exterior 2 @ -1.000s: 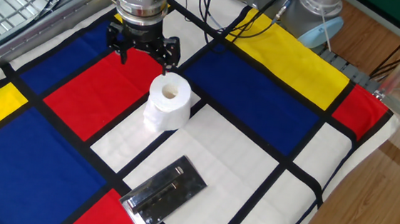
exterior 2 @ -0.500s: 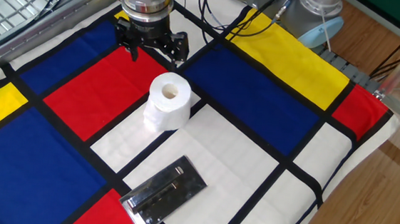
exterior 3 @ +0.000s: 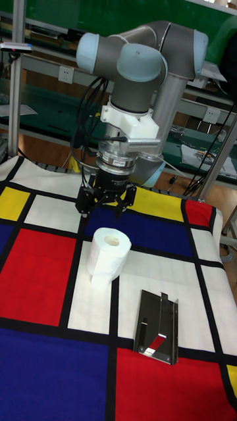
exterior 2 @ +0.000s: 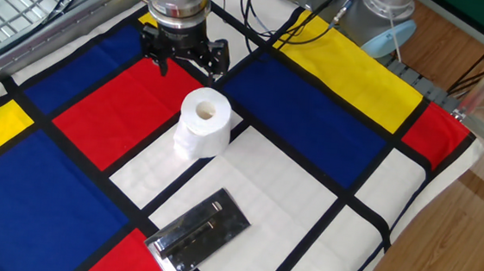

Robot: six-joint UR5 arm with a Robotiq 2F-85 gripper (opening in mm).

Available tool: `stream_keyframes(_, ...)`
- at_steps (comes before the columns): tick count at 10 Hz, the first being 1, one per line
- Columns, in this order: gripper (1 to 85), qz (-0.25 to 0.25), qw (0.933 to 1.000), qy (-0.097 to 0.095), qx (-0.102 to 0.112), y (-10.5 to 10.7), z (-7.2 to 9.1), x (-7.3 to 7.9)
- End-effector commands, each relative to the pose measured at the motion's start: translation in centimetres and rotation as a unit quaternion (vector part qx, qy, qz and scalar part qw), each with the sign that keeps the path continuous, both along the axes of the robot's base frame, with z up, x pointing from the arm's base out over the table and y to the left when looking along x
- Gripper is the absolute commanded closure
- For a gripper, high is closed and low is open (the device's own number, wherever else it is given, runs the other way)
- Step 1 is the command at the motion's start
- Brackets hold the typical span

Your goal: Put the toilet paper on its holder

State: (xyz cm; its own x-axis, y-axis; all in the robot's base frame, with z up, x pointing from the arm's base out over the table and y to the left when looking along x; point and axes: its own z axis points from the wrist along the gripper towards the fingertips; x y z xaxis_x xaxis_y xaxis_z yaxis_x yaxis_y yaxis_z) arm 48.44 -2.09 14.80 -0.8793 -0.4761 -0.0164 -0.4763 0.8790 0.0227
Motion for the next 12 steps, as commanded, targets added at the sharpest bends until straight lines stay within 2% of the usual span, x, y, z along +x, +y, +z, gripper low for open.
stream_keyframes(1, 4.3, 0.016, 0.9998, -0.007, 0.004, 0.7, -0.9, 1.3)
stream_keyframes(4, 4.7, 0.028, 0.9994, -0.023, -0.002, 0.4, -3.0, 3.3)
stream_keyframes(6, 4.7, 0.031, 0.9991, -0.028, 0.0, 0.5, -4.2, 4.2)
stream_keyframes(8, 4.7, 0.04, 0.9987, -0.032, -0.003, 0.3, -4.8, 4.5)
stream_keyframes(12, 4.0, 0.044, 0.9983, -0.039, -0.005, -0.1, -5.8, 4.2)
